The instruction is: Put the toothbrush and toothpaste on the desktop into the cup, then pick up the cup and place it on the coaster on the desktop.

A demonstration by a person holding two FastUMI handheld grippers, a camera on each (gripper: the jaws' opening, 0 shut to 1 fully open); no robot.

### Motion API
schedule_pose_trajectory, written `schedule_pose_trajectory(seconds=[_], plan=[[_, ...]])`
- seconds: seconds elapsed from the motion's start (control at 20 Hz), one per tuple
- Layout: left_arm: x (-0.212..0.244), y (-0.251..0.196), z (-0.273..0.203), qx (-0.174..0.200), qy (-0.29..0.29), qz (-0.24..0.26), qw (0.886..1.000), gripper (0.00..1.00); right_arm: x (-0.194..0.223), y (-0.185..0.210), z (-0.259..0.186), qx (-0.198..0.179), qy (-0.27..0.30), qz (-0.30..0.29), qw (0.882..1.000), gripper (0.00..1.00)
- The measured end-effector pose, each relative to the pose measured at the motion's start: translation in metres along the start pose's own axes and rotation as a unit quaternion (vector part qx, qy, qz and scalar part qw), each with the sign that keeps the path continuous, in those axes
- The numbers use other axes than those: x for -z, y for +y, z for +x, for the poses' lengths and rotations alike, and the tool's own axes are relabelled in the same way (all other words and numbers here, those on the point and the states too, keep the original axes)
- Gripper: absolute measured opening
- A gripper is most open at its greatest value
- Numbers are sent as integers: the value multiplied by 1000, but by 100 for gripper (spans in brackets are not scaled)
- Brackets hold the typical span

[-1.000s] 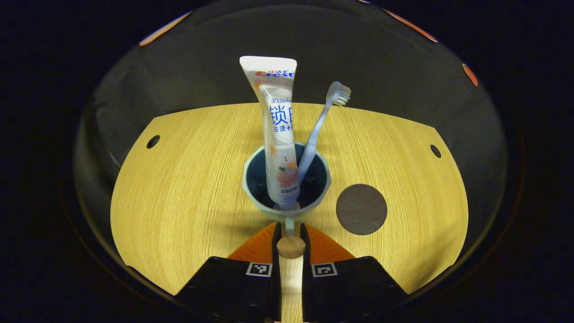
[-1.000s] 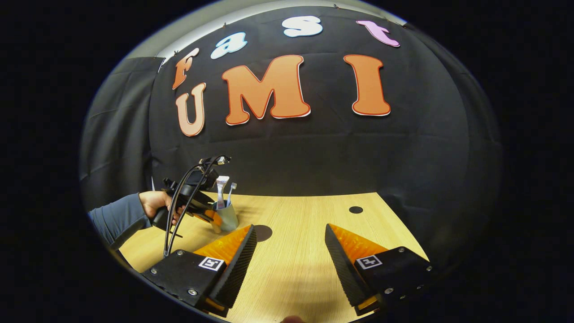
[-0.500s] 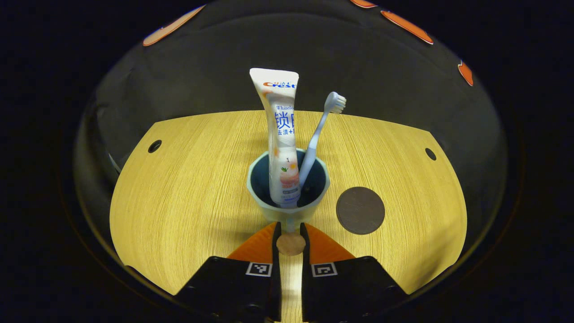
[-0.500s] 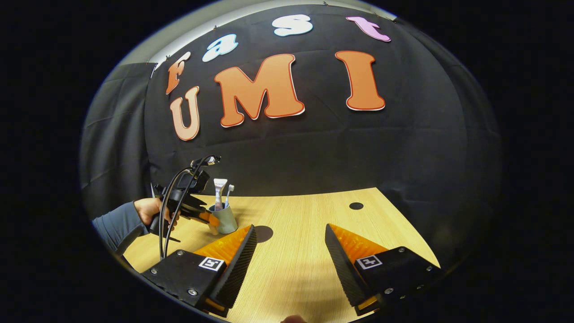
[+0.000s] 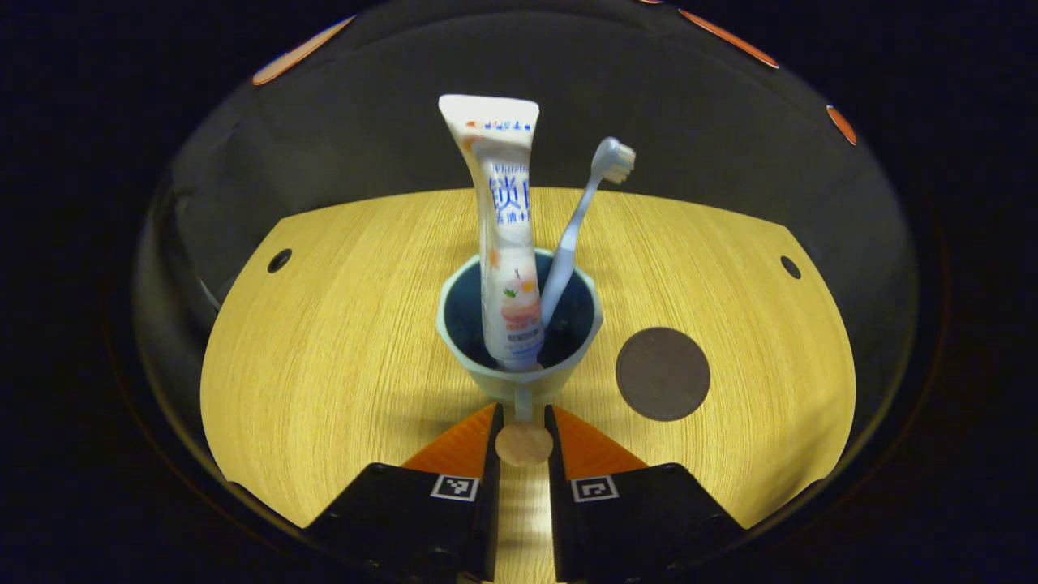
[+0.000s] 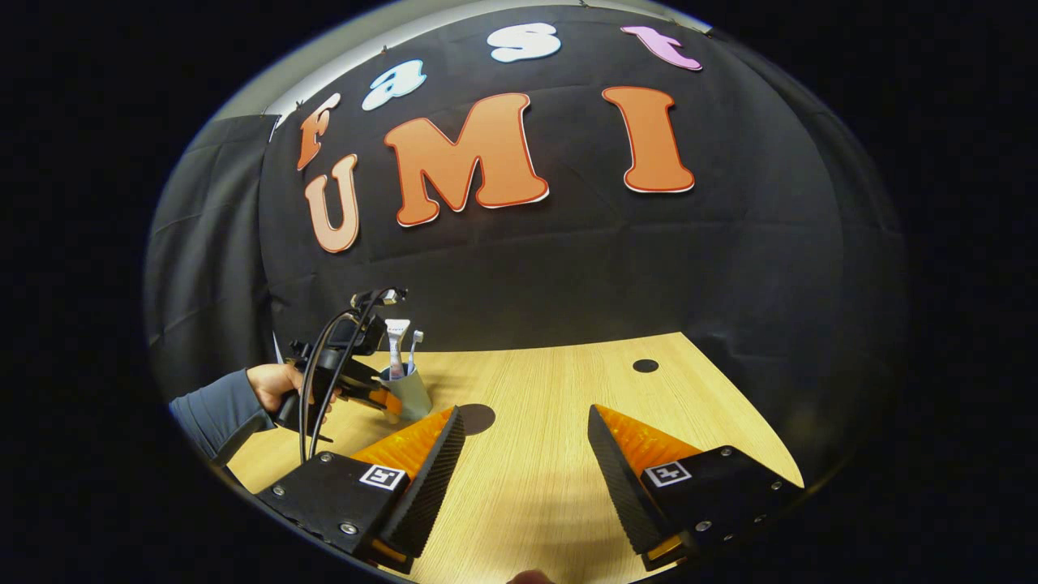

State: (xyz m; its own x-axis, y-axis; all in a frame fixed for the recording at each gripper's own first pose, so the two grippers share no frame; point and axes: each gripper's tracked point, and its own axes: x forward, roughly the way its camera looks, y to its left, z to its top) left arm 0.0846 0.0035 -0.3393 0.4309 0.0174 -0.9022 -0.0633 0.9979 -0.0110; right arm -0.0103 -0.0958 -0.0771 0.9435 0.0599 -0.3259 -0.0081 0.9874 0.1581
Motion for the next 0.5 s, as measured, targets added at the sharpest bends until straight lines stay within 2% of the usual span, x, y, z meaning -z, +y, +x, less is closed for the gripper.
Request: schedule_pose_trajectory(seconds=[0.2,0.3,0.5], plan=[[9,0,16,7,8,-21,1000,28,2,-4,1,4,3,-2,1000,92],[8,-1,19,1,5,-14,1000,25,2,-7,1,6,5,0,1000,92],[-5,-1,10,-17,-5,2,1000,28,4,-5,4,6,9,0,1000,92]])
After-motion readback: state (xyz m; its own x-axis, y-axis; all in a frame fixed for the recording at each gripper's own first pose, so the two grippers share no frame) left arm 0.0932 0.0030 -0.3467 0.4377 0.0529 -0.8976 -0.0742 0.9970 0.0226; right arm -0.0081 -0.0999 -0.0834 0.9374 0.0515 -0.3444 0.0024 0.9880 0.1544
